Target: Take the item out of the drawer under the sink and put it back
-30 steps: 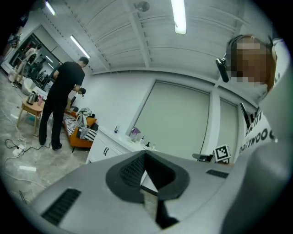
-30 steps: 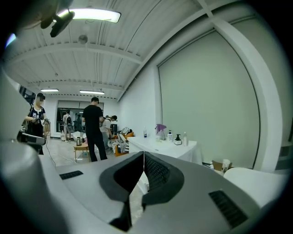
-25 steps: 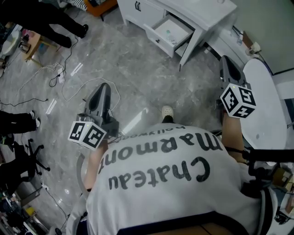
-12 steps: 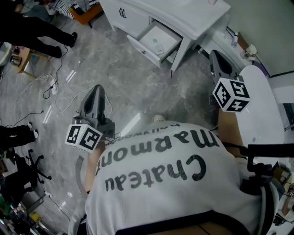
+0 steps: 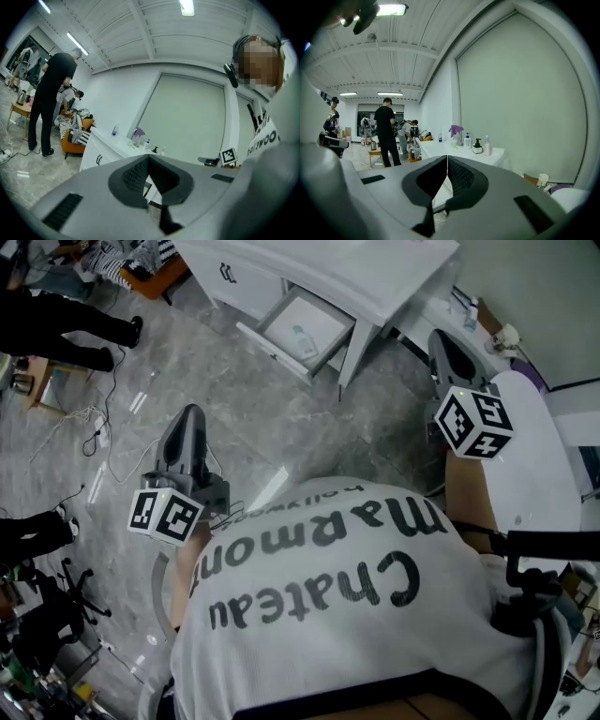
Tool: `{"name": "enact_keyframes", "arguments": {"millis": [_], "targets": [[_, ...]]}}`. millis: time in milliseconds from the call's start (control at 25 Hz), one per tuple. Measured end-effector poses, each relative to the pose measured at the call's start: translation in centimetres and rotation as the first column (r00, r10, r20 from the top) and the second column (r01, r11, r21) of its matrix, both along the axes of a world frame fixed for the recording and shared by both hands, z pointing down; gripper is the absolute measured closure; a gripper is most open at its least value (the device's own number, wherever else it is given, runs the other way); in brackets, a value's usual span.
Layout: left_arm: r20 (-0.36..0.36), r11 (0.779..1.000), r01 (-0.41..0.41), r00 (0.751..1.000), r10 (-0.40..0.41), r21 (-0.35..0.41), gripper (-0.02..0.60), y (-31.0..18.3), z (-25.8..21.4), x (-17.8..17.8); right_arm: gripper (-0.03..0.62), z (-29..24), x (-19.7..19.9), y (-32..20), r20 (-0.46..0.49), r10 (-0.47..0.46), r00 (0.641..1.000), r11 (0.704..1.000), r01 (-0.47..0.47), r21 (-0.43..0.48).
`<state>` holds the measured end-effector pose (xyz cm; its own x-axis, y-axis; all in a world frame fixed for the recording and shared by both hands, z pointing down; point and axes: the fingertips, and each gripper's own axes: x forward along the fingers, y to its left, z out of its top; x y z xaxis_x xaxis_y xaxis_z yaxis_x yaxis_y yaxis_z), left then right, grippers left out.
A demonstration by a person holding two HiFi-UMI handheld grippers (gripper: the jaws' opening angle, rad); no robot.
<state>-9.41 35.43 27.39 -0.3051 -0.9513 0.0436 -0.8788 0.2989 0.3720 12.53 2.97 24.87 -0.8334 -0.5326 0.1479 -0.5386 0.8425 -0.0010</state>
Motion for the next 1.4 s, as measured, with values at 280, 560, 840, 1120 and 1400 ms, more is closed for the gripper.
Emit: {"name": "enact_keyframes", "arguments": {"millis": [280,560,840,1120,1400], "targets": [[-0.003,1.0,-0.029,1.0,0.029,0.006,0.572,-2.0,-0.1,-0.1,0.582,-0.2,1.3,-1.3,0.022,0.035,0.999,0.999,-0.035,0.001],[-0.03,0.999,-0.034,0.999,0.035,0.029,0.572,-3.3,0.2,-0.3,0.583,1.2,2.3,-1.0,0.006,0.059,0.998,0.997,-0.059,-0.047],[-0.071,0.998,-0.058,0.996,0.061,0.038,0.572,-5.1,0.9,-1.0,0.583,1.3,2.4,-1.0,-0.06,0.132,0.989,0.99,-0.135,-0.035],[-0.12,0.996,-0.091,0.988,0.093,0.022,0.572,-8.8,2.8,-5.9,0.583,2.6,0.7,-2.1,-0.099,0.2,0.975,0.976,-0.207,-0.063],[-0.081,0.992,-0.127,0.988,0.128,0.018,0.572,-14.6,1.9,-11.4,0.582,3.3,-0.5,-4.8,-0.103,0.308,0.946,0.94,-0.319,-0.122]]}}
